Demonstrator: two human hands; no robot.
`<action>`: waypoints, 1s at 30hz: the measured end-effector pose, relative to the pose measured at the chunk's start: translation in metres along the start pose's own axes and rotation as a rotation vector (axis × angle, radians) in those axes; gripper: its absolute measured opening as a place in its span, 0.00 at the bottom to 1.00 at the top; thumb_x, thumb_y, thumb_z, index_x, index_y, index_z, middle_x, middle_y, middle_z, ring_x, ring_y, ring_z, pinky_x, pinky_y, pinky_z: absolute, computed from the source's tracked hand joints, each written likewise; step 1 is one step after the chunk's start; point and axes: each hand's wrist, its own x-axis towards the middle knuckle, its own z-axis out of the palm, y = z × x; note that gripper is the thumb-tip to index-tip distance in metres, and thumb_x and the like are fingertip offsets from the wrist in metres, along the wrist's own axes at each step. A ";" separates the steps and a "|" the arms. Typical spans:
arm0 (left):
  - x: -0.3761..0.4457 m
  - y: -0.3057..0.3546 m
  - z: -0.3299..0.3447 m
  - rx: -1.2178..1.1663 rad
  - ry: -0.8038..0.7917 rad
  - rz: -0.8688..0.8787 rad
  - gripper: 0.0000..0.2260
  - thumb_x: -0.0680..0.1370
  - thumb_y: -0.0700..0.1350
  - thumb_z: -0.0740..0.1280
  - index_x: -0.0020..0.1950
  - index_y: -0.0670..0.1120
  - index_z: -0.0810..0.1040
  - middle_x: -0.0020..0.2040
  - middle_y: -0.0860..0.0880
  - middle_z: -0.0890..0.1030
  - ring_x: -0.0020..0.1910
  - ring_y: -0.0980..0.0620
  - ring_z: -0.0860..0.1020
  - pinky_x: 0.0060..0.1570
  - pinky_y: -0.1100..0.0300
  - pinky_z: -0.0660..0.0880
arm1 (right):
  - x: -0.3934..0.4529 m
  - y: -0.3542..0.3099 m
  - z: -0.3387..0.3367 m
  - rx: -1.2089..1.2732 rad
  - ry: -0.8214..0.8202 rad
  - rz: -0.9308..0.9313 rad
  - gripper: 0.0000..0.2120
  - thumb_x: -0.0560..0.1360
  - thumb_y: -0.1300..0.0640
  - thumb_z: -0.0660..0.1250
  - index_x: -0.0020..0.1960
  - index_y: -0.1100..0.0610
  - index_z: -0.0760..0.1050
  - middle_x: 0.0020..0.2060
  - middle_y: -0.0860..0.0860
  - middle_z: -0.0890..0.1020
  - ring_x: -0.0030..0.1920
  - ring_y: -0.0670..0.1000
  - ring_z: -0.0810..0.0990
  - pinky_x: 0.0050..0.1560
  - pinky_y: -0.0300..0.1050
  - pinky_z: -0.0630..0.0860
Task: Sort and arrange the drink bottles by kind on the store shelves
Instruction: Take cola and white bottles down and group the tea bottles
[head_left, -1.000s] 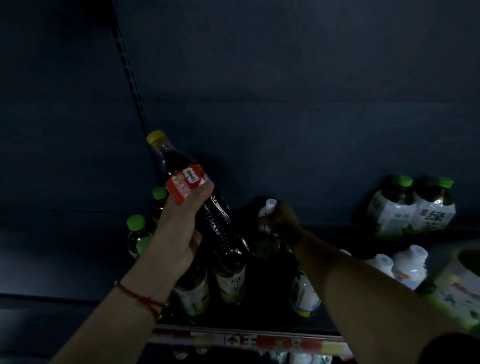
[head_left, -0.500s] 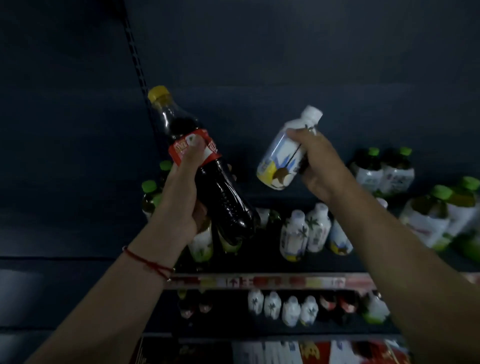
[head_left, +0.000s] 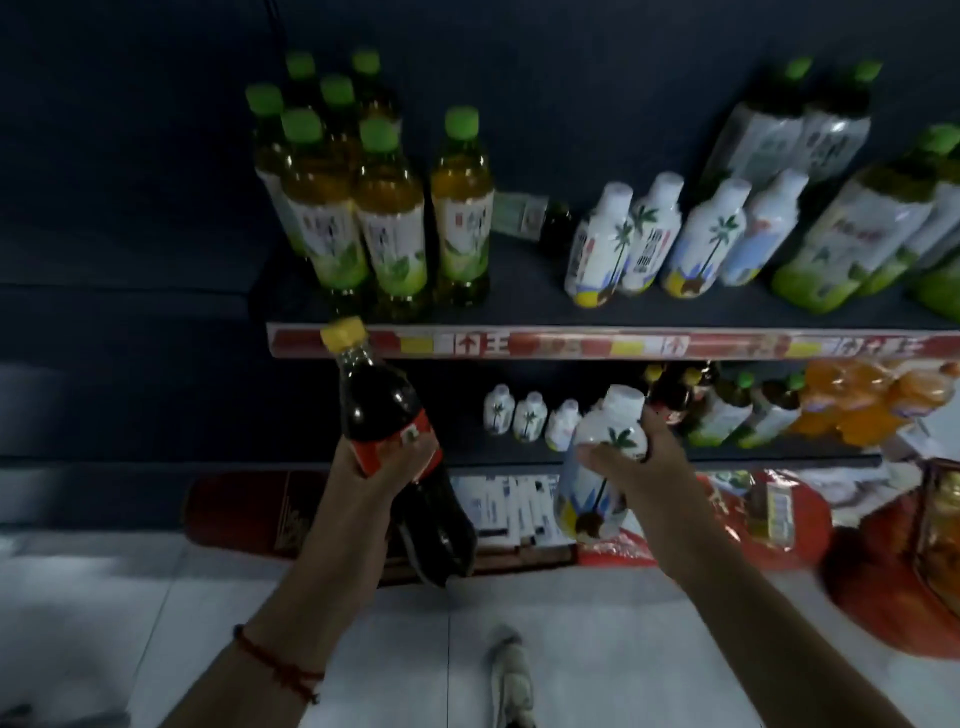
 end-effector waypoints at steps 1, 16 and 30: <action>0.002 -0.019 -0.006 0.007 0.020 -0.024 0.31 0.64 0.56 0.77 0.66 0.56 0.75 0.58 0.50 0.83 0.59 0.49 0.81 0.65 0.43 0.73 | 0.002 0.019 0.004 -0.001 0.001 0.018 0.18 0.72 0.62 0.74 0.58 0.50 0.75 0.41 0.51 0.84 0.36 0.47 0.83 0.32 0.39 0.75; 0.032 -0.141 -0.017 -0.066 0.273 -0.209 0.25 0.66 0.53 0.74 0.63 0.59 0.75 0.58 0.51 0.82 0.60 0.48 0.79 0.62 0.44 0.75 | 0.033 0.134 0.009 0.403 0.164 0.367 0.12 0.73 0.61 0.69 0.56 0.54 0.77 0.39 0.53 0.83 0.44 0.55 0.82 0.43 0.52 0.79; 0.030 0.025 0.059 0.104 0.155 0.045 0.29 0.66 0.56 0.78 0.65 0.54 0.77 0.55 0.51 0.84 0.55 0.51 0.82 0.60 0.45 0.77 | 0.014 -0.049 -0.054 0.262 0.101 -0.035 0.11 0.73 0.61 0.72 0.53 0.50 0.78 0.41 0.53 0.83 0.39 0.53 0.83 0.36 0.48 0.76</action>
